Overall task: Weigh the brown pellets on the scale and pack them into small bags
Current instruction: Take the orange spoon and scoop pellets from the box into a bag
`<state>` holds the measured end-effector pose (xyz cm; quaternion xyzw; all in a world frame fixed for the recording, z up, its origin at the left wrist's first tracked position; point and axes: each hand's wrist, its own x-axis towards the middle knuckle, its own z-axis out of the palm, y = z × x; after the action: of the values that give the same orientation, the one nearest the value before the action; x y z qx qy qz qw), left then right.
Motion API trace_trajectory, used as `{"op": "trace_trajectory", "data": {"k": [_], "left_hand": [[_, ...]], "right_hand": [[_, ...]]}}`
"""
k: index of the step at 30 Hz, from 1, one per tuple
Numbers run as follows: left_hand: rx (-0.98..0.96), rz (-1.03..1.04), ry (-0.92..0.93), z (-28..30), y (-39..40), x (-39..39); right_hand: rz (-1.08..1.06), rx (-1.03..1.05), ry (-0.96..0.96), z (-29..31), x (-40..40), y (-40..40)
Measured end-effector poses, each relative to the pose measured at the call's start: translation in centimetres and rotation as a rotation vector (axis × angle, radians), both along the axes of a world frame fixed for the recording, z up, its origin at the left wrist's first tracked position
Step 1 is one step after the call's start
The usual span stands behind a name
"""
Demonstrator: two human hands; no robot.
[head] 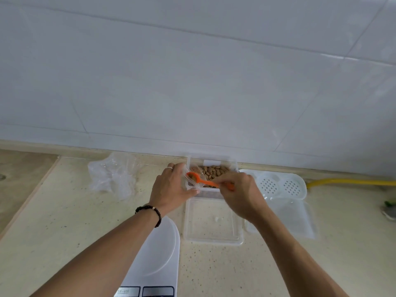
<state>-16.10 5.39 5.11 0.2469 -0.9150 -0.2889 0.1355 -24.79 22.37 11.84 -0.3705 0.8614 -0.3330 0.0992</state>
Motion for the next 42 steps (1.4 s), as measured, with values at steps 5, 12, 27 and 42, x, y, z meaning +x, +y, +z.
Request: {"op": "trace_trajectory", "data": {"k": [5, 12, 27, 42], "left_hand": [[-0.033, -0.005, 0.015, -0.1, 0.0, 0.4], [-0.131, 0.020, -0.046, -1.0, -0.2, 0.4], [-0.250, -0.011, -0.104, -0.9, -1.1, 1.6], [-0.179, 0.003, -0.116, -1.4, -1.0, -0.6]], "right_hand": [[0.011, -0.064, 0.141, -0.8, -0.3, 0.6], [-0.329, -0.176, -0.088, -1.5, -2.3, 1.2], [-0.504, -0.094, -0.539, -6.4, -3.9, -1.5], [-0.619, -0.397, -0.749, -3.4, -4.1, 1.3]]}}
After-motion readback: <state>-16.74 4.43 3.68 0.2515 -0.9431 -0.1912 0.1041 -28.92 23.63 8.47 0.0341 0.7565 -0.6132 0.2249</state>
